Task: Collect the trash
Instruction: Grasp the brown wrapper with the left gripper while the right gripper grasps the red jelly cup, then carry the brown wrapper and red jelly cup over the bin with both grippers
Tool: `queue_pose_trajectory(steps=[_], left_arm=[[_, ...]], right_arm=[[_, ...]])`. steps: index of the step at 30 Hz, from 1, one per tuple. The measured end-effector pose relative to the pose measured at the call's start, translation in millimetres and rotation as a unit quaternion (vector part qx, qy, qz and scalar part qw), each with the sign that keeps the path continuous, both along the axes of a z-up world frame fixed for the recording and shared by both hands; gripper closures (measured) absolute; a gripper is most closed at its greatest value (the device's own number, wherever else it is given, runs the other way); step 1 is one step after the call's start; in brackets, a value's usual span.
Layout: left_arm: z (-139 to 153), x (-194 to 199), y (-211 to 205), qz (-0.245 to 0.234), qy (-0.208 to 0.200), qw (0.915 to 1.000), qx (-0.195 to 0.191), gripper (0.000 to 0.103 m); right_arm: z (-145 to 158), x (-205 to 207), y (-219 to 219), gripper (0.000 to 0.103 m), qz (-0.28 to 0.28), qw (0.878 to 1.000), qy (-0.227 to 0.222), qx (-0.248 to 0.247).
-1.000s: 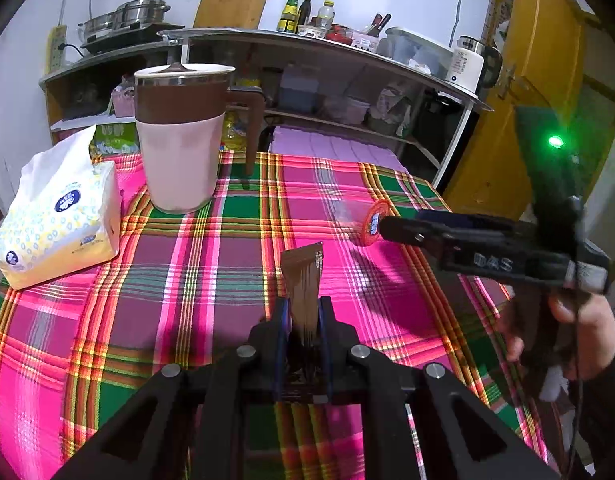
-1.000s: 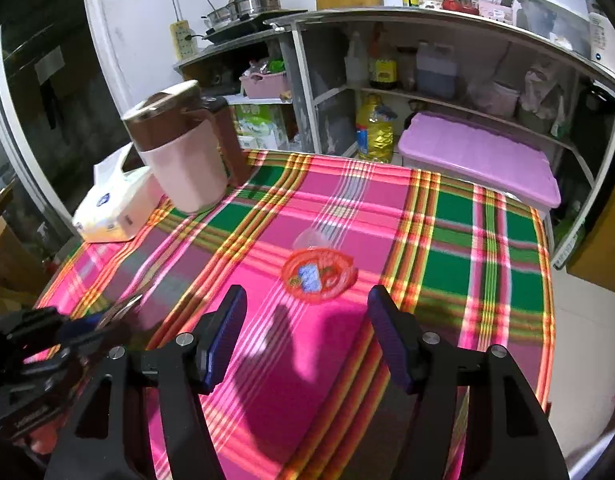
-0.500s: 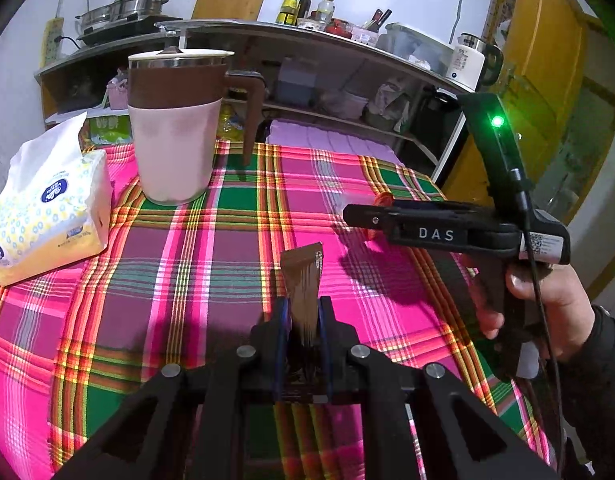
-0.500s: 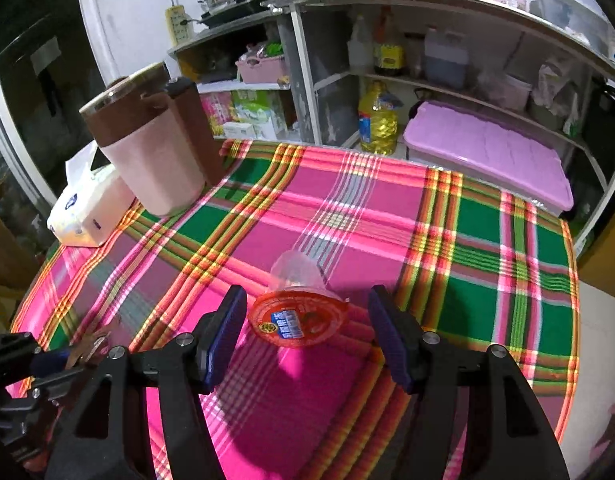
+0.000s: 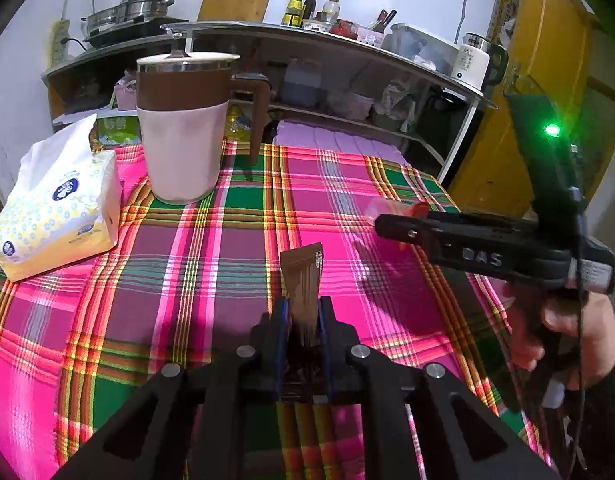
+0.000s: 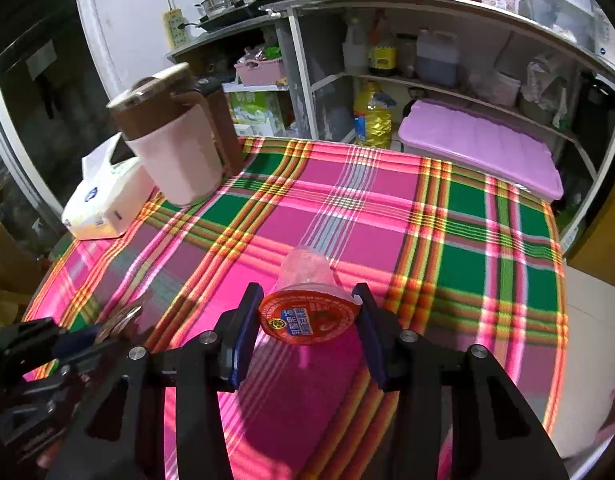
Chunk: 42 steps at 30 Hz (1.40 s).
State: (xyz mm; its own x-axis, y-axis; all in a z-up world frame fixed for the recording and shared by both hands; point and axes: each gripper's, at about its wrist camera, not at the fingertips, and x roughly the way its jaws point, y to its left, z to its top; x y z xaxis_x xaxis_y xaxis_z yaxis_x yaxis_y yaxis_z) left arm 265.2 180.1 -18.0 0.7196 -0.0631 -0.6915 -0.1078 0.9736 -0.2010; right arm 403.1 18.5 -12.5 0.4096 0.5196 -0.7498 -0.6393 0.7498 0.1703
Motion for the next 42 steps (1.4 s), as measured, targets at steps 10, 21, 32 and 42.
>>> queue_pose_trajectory(steps=[10,21,32,42], left_arm=[[22,-34,-27,-0.009,-0.016,0.9998,0.004,0.089],[37,-80,-70,-0.03,-0.029,0.9991,0.001,0.089],[57,-117,-111,-0.053,-0.049,0.9974,0.007,0.089],[63,-132,-140,-0.078,-0.052,0.9956,0.007,0.089]], right_arm=[[37,-63,-39,0.056,-0.014,0.999,-0.029,0.021],[59,-132,-87,0.056,-0.038,0.997,-0.045,0.041],[65,-184,-130,0.056,-0.066,0.995,-0.06,0.048],[71,-210,-157,0.056,-0.081,0.993,-0.07,0.052]])
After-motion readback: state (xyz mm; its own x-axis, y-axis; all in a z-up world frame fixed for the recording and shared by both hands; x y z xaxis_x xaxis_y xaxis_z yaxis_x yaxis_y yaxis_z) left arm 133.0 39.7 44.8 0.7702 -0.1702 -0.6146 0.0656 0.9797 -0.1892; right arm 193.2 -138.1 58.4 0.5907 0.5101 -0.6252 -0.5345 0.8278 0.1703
